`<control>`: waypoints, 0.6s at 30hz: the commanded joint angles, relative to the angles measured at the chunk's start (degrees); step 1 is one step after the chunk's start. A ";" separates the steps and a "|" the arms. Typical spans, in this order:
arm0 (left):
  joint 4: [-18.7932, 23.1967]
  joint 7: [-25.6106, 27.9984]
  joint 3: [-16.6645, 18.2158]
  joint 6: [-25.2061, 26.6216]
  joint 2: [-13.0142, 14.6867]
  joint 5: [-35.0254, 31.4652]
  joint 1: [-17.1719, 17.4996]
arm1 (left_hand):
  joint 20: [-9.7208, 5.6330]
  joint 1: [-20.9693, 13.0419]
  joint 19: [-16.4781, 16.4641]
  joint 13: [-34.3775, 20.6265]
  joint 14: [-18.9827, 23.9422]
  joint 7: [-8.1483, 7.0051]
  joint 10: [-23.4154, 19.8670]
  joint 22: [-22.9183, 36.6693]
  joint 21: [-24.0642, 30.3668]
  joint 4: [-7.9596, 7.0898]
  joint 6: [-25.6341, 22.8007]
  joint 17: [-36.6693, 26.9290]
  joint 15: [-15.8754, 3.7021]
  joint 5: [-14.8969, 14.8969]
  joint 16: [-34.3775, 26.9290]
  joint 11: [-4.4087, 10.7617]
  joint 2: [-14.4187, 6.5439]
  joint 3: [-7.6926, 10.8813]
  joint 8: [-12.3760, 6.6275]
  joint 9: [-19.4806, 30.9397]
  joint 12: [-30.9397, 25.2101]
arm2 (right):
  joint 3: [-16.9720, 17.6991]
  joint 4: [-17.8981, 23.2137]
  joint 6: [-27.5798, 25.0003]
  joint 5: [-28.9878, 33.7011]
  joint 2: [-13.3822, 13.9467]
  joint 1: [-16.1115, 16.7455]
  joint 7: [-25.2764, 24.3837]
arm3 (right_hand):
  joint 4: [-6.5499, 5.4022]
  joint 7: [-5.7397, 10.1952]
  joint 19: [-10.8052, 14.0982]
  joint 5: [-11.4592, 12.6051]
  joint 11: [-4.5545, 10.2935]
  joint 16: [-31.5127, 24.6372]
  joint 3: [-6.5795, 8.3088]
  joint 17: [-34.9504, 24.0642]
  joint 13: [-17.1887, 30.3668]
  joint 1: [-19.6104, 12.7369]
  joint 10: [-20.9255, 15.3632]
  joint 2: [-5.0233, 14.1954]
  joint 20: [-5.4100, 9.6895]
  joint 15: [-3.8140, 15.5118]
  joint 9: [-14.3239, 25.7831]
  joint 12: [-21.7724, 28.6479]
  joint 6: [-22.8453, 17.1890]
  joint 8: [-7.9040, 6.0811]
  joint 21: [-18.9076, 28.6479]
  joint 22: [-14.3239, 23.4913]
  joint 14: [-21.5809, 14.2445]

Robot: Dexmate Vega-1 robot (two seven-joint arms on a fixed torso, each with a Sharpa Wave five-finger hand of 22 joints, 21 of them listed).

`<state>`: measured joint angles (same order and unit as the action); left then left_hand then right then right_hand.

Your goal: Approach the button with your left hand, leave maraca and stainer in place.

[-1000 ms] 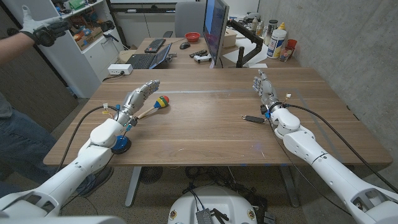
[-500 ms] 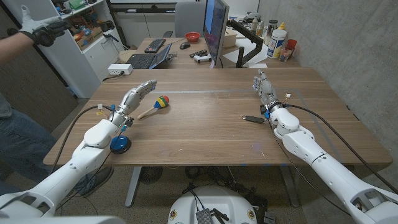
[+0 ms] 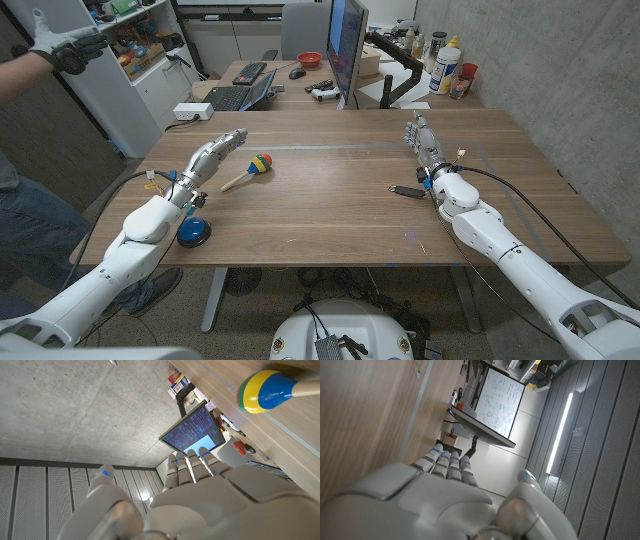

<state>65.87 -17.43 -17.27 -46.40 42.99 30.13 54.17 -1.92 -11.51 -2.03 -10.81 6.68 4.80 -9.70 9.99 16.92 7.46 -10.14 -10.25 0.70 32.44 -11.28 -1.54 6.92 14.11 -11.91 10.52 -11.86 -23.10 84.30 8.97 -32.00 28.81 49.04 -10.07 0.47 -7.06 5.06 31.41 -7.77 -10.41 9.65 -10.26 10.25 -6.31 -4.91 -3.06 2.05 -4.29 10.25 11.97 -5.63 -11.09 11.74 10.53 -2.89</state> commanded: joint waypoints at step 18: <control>-2.91 -3.07 1.30 -4.11 1.92 1.05 1.53 | 0.03 -0.96 -0.41 -0.08 0.19 0.15 -0.18 0.30 -0.42 0.34 -0.30 -0.25 0.23 0.18 -0.09 -0.36 -0.10 0.06 0.18 0.30 -0.18 | -0.51 -2.00 0.54 0.25 -0.70 -1.67 1.06 | -0.05 -0.63 0.47 0.56 -0.16 -0.27 -0.45 -0.13 0.24 0.04 -0.52 0.42 -0.24 -0.22 0.22 -0.02 -0.40 0.07 0.04 0.10 -0.19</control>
<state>64.46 -19.76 -16.27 -49.41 44.58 31.07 55.68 -1.92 -11.74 -2.03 -10.80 6.68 4.80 -9.69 9.99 16.60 7.52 -10.14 -10.25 0.70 32.44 -11.28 -1.54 6.69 14.05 -11.91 10.52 -11.86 -23.48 82.89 9.38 -31.81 28.28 47.81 -9.29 0.45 -7.06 5.06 31.41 -7.77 -10.41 9.31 -10.25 10.25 -6.31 -4.91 -3.07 2.05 -4.28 10.25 11.97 -5.63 -11.09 11.74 10.52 -2.88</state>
